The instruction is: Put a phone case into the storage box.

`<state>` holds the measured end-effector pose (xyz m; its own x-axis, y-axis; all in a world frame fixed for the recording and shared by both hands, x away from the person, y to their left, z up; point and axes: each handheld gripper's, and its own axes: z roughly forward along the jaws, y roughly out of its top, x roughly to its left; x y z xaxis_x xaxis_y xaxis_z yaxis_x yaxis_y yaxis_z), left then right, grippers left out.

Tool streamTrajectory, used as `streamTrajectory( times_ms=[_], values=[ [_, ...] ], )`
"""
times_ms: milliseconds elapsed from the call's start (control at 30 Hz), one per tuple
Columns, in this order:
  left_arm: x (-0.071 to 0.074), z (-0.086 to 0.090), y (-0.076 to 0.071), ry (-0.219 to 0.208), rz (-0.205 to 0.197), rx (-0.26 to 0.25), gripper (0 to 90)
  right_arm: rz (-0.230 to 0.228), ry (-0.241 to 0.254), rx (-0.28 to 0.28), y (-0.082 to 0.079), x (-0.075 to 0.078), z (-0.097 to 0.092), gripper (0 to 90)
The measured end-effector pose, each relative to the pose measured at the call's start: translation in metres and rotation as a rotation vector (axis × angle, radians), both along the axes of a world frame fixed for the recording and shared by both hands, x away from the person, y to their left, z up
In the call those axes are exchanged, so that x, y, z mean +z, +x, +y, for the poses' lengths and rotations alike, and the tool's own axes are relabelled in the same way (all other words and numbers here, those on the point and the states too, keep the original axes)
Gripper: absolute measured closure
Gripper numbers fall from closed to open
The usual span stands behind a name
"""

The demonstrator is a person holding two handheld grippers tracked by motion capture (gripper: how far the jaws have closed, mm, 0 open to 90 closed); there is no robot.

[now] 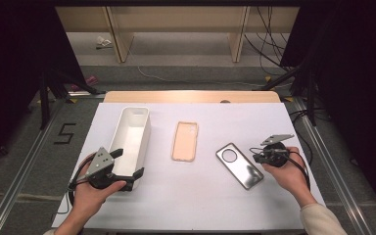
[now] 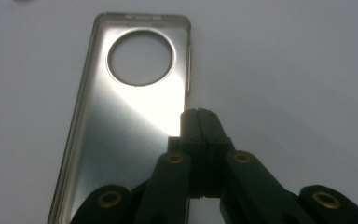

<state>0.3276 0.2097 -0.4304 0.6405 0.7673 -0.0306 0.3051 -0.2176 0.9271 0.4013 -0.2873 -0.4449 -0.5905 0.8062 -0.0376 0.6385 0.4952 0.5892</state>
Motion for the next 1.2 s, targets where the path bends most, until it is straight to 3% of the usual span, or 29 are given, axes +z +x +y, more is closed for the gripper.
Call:
streamTrajectory(
  times_ms=[100,567,900,1200],
  values=[
    [0.000,-0.001,0.000,0.000,-0.001,-0.003,2.6,0.058,-0.051,-0.016,0.000,-0.005,-0.001,90.0],
    [0.000,-0.001,0.000,0.000,-0.002,-0.008,2.9,0.183,-0.140,-0.041,-0.003,-0.012,-0.003,90.0],
    [0.000,-0.001,-0.001,-0.003,-0.003,-0.005,3.1,0.238,-0.170,-0.024,-0.018,-0.010,0.013,90.0],
    [0.000,-0.001,-0.001,-0.001,-0.005,-0.007,3.1,0.270,-0.157,0.015,-0.024,-0.010,0.026,90.0]
  ],
)
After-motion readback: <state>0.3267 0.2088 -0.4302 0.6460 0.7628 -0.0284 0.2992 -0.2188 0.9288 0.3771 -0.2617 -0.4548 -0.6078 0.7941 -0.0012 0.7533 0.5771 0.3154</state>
